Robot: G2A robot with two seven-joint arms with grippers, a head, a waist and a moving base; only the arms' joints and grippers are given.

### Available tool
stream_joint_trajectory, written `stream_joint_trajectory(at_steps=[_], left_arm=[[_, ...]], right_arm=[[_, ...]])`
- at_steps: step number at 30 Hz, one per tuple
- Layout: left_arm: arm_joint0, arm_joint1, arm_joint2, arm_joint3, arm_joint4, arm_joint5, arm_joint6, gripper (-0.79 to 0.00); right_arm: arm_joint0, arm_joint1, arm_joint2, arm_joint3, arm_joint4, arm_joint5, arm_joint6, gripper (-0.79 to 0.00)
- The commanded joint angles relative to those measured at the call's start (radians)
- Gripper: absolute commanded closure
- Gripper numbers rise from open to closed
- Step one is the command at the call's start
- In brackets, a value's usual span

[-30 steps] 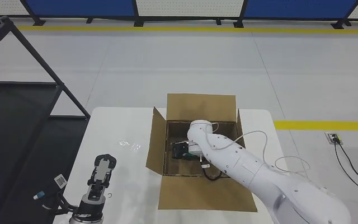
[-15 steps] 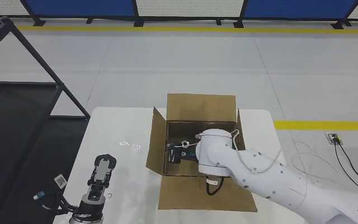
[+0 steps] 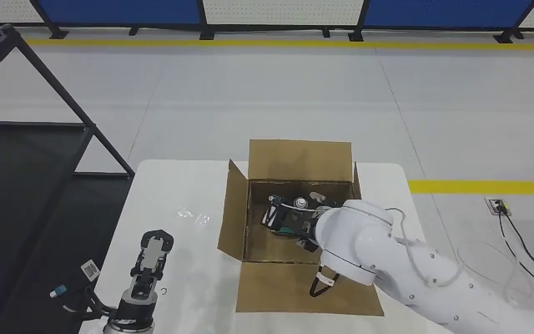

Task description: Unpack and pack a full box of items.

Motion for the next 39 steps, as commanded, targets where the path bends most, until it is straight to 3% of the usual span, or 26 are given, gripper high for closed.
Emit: stream_joint_trajectory(at_steps=[1,6,10,19,24,37,39], left_arm=[[0.000,0.000,0.000,0.000,0.000,0.000,0.000,-0.785],[-0.005,0.000,-0.006,-0.006,-0.020,0.009,0.009,-0.785],[-0.027,0.003,-0.030,-0.007,-0.019,0.029,-0.015,-0.785],[-0.164,0.027,-0.041,0.040,-0.012,0.111,-0.316,-0.785],[-0.215,0.038,-0.041,0.065,-0.090,0.165,-0.476,-0.785],[-0.214,0.038,-0.039,0.066,-0.092,0.167,-0.478,-0.785],[-0.218,0.040,-0.021,0.064,-0.133,0.193,-0.536,-0.785]], right_arm=[[0.000,0.000,0.000,0.000,0.000,0.000,0.000,-0.785],[-0.036,0.004,0.023,0.015,0.012,-0.035,-0.106,-0.785],[-0.061,0.016,0.102,-0.052,0.013,-0.021,-0.187,-0.785],[-0.275,0.069,0.387,-0.292,0.076,0.038,-0.427,-0.785],[-0.436,0.097,0.593,-0.349,0.158,0.047,-0.551,-0.785],[-0.440,0.097,0.593,-0.349,0.159,0.048,-0.557,-0.785],[-0.464,0.097,0.615,-0.344,0.179,0.054,-0.604,-0.785]])
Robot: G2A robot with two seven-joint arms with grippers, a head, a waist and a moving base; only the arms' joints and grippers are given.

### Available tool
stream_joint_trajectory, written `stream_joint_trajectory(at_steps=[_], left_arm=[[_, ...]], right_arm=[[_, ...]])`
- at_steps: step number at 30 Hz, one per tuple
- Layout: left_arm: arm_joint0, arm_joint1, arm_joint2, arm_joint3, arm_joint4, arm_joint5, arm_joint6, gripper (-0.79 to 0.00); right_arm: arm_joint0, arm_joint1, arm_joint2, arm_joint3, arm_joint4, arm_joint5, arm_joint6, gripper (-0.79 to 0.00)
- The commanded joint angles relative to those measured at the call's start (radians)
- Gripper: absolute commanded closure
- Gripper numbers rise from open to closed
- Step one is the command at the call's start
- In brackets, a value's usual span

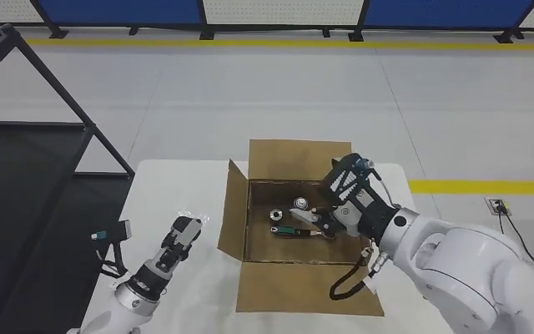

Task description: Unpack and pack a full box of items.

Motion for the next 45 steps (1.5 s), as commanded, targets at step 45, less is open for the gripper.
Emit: stream_joint_trajectory(at_steps=[45], left_arm=[[-0.331,0.042,0.301,0.133,0.069,0.280,-0.384,-0.785]], right_arm=[[-0.202,0.049,0.399,0.331,0.749,-0.037,0.249,-0.785]])
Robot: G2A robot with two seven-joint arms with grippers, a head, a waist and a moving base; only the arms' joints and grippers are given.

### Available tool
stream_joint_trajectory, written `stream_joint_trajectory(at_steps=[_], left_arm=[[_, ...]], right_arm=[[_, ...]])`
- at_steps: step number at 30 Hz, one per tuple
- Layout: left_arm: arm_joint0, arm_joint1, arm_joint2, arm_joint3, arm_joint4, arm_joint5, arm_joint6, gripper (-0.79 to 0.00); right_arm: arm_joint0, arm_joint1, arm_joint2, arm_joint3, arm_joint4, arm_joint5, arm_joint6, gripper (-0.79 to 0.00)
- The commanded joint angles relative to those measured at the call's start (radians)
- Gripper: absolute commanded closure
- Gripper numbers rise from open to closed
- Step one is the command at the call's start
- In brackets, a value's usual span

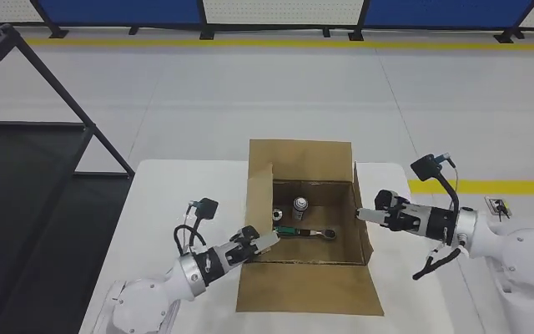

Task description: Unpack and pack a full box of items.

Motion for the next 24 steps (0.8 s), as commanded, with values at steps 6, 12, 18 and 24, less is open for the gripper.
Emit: stream_joint_trajectory(at_steps=[6,12,18,24], left_arm=[[-0.079,-0.003,0.090,0.088,0.012,0.056,-0.018,-0.785],[-0.124,-0.005,0.143,0.144,0.016,0.086,-0.023,-0.785],[-0.140,-0.004,0.163,0.175,0.012,0.117,-0.006,-0.785],[-0.141,-0.001,0.170,0.181,0.002,0.122,0.005,-0.785]], right_arm=[[0.031,0.000,-0.075,0.053,0.031,-0.027,0.014,-0.785],[0.089,-0.008,-0.182,0.111,0.040,-0.046,0.007,-0.785],[0.152,-0.020,-0.275,0.186,0.048,-0.042,-0.002,-0.785],[0.213,-0.033,-0.361,0.271,0.053,-0.017,0.008,-0.785]])
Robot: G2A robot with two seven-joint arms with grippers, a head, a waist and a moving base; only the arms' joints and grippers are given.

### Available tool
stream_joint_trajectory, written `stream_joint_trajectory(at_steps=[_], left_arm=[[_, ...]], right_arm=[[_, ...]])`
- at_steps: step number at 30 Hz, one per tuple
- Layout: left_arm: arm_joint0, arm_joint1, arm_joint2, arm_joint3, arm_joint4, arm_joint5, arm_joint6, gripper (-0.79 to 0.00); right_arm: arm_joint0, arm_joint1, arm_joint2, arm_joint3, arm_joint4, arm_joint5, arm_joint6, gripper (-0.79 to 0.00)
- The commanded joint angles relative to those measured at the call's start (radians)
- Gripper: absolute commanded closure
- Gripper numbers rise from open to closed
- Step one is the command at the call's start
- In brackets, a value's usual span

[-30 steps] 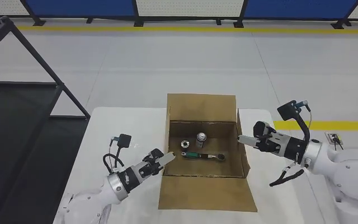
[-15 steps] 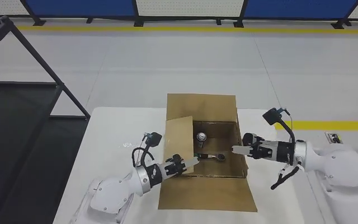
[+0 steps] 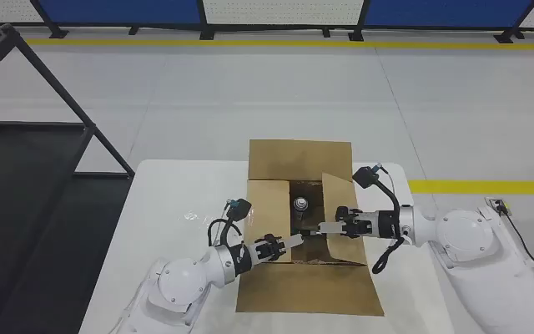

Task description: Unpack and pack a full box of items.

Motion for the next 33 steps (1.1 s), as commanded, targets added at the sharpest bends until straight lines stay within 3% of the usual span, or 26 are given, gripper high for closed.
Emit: stream_joint_trajectory(at_steps=[1,16,33], left_arm=[[0.001,0.001,0.000,0.000,-0.003,0.001,0.002,-0.785],[0.002,0.010,0.006,0.008,-0.017,0.002,0.020,-0.785],[-0.001,0.017,0.020,0.013,-0.038,0.001,0.051,-0.785]], right_arm=[[0.017,-0.005,-0.027,0.030,0.007,0.010,0.003,-0.785],[0.093,-0.024,-0.134,0.135,-0.001,0.081,0.024,-0.785],[0.091,-0.019,-0.125,0.129,0.024,0.058,0.014,-0.785]])
